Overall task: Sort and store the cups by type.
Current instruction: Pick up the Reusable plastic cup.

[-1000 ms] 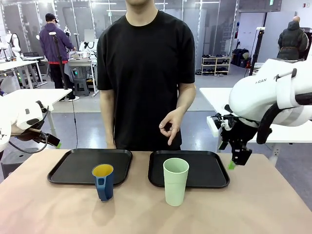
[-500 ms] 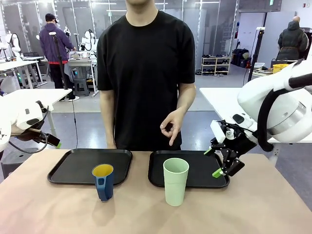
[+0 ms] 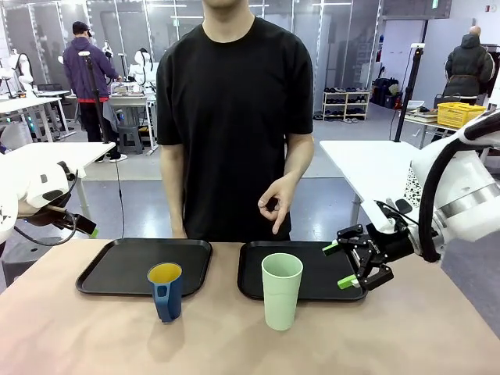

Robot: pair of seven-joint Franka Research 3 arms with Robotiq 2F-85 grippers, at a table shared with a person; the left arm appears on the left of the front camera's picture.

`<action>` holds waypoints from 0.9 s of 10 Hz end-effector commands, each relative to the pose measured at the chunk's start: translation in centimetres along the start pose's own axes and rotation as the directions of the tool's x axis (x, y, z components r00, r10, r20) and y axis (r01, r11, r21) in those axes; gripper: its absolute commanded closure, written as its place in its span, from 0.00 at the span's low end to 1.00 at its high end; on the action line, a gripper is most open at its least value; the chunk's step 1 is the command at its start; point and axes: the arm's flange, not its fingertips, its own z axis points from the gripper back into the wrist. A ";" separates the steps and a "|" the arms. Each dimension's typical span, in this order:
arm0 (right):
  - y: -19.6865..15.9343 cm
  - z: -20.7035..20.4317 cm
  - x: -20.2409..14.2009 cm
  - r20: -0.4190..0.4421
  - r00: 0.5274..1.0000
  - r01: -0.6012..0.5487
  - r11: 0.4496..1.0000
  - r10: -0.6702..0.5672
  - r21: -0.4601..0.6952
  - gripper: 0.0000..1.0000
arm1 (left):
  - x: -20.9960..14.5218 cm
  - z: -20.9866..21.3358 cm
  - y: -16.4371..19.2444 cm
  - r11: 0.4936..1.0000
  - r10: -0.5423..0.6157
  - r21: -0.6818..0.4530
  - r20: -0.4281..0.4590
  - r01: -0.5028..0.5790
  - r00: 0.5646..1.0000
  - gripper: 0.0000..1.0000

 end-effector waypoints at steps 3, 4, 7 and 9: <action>-2.3 -0.5 -3.7 0.157 0.986 0.049 0.999 -0.051 0.021 0.00 | 0.1 0.2 0.1 1.000 -0.016 0.007 -0.008 0.016 1.000 0.00; -2.6 -0.8 -4.3 0.169 0.984 0.059 0.998 -0.060 0.015 0.00 | 0.1 0.2 0.1 1.000 -0.016 0.007 -0.008 0.016 1.000 0.00; -1.8 -0.5 -4.0 0.140 0.987 0.068 0.997 -0.073 0.037 0.00 | 0.1 0.2 0.1 1.000 -0.016 0.007 -0.008 0.016 1.000 0.00; -2.2 -0.5 -4.5 0.141 0.987 0.074 0.997 -0.077 0.031 0.00 | 0.1 0.2 0.1 1.000 -0.016 0.007 -0.008 0.016 1.000 0.00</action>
